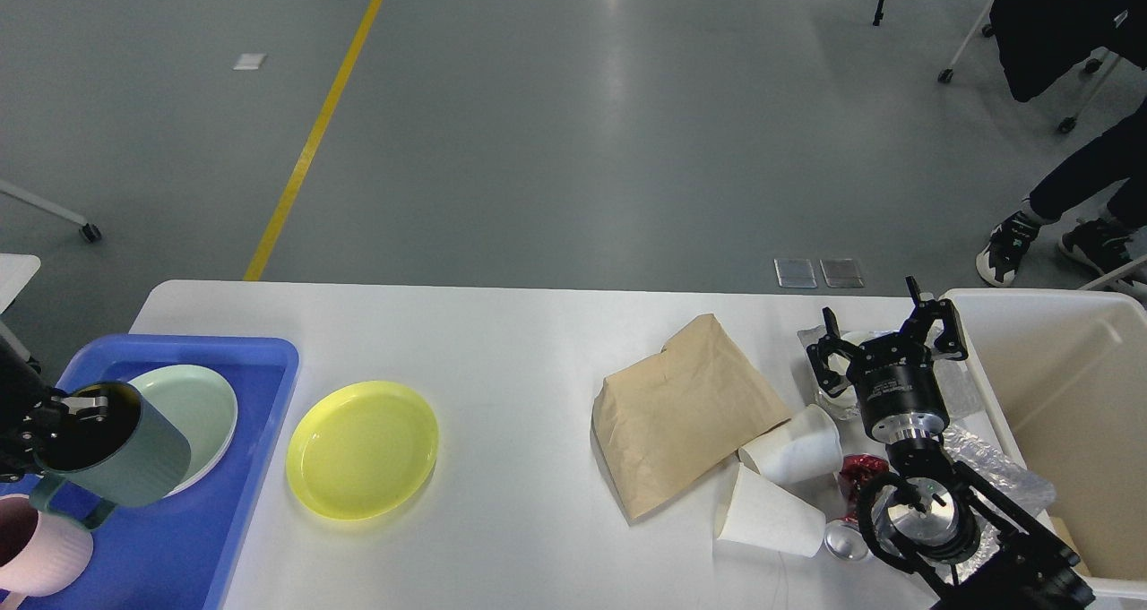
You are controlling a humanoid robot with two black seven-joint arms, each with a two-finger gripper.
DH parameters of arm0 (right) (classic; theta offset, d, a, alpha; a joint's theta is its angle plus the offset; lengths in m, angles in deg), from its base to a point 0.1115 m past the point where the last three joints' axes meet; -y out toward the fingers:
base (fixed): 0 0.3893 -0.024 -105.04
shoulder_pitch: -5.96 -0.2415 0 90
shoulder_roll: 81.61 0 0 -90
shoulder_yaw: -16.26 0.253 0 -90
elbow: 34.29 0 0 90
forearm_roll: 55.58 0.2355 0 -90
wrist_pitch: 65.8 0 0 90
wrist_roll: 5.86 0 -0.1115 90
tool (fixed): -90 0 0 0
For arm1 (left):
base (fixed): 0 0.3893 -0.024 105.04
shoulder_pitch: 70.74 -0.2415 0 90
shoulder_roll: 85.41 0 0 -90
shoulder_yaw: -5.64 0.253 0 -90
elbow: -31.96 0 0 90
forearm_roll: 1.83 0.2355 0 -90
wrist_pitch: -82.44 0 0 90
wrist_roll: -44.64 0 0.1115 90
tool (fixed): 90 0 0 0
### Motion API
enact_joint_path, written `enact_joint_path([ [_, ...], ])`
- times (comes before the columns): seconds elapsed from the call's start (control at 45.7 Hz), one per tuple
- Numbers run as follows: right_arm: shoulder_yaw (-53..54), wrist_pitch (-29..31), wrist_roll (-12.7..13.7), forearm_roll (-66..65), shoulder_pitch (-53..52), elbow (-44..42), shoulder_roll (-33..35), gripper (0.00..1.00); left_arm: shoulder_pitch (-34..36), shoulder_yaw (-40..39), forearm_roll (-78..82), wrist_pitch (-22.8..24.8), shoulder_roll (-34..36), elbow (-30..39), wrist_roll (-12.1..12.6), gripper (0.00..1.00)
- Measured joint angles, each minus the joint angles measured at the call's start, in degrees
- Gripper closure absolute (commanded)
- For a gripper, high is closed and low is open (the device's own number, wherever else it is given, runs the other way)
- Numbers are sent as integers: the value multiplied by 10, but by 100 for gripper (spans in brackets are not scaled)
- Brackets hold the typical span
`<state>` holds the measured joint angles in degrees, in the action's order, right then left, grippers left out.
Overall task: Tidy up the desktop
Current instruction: 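Lower the dark green mug into the blue tray and release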
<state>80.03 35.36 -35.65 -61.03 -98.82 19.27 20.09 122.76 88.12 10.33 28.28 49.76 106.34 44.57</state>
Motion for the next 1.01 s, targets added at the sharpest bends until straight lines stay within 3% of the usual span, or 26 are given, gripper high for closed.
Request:
enact_joint_path([
  [0.109,0,0,0,0,0,0,0,0,-120,-86,16,-5,13,-68,-1,100],
  [0.241,0,0,0,0,0,0,0,0,-208,-153,26,-11,17,-118,-2,100],
  [0.766,0,0,0,0,0,-1,0,0,-333,-246,57,-42,20,-174,1,98],
  [0.919,0,0,0,0,0,-1,0,0,-349,-260,55,-42,18,-186,3,87],
  [1.007,0,0,0,0,0,-1,0,0,-356,-261,54,-42,17,-194,5,62],
])
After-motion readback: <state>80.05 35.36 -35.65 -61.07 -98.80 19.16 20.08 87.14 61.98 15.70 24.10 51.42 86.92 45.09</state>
